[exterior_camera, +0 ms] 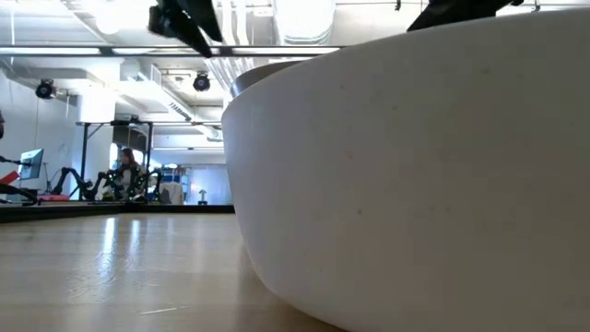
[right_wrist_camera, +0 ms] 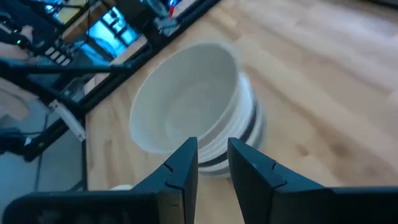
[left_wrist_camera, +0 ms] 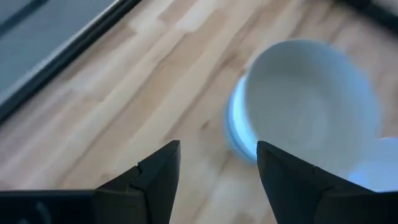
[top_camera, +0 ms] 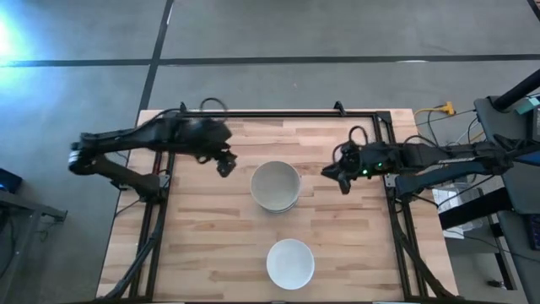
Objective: Nest bowls inside each other
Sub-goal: Stack the white bowl on top of the light grey bowl
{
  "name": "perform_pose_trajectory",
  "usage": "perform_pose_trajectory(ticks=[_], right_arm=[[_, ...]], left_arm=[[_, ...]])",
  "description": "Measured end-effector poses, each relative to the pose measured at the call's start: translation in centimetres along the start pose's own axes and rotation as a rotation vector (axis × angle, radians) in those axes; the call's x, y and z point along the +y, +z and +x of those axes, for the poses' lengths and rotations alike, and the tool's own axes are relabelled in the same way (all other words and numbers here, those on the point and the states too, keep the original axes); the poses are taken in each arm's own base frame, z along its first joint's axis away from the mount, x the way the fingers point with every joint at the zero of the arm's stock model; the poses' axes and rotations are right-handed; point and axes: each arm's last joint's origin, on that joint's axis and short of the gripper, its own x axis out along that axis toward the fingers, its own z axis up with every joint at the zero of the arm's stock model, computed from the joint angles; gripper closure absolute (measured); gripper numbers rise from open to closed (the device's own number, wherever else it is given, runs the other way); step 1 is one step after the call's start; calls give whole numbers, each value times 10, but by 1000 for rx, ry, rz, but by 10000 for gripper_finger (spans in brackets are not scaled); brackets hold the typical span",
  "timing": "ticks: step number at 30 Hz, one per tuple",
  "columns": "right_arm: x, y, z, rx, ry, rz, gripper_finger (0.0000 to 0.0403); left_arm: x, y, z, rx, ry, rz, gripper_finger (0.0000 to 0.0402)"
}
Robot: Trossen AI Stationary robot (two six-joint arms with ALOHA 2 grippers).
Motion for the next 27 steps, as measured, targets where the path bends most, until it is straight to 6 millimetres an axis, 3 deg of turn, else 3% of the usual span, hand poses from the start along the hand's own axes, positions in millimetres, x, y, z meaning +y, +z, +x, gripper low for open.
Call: perform_pose_trajectory(ticks=[6, 13, 18, 24, 27], right_arm=[[20, -6, 18, -1, 89, 68, 319], [39, -8, 16, -44, 213, 81, 319], [48, -6, 11, -81, 293, 93, 319], [55, -9, 9, -60, 340, 164, 319], [56, -11, 9, -43, 346, 200, 319]], left_arm=[[16, -38, 0, -192, -216, -122, 205], [30, -67, -1, -291, -297, -182, 205], [32, -70, 0, -385, -353, -192, 205], [27, -63, 6, -525, -385, -84, 205], [24, -60, 11, -522, -399, -111, 205]])
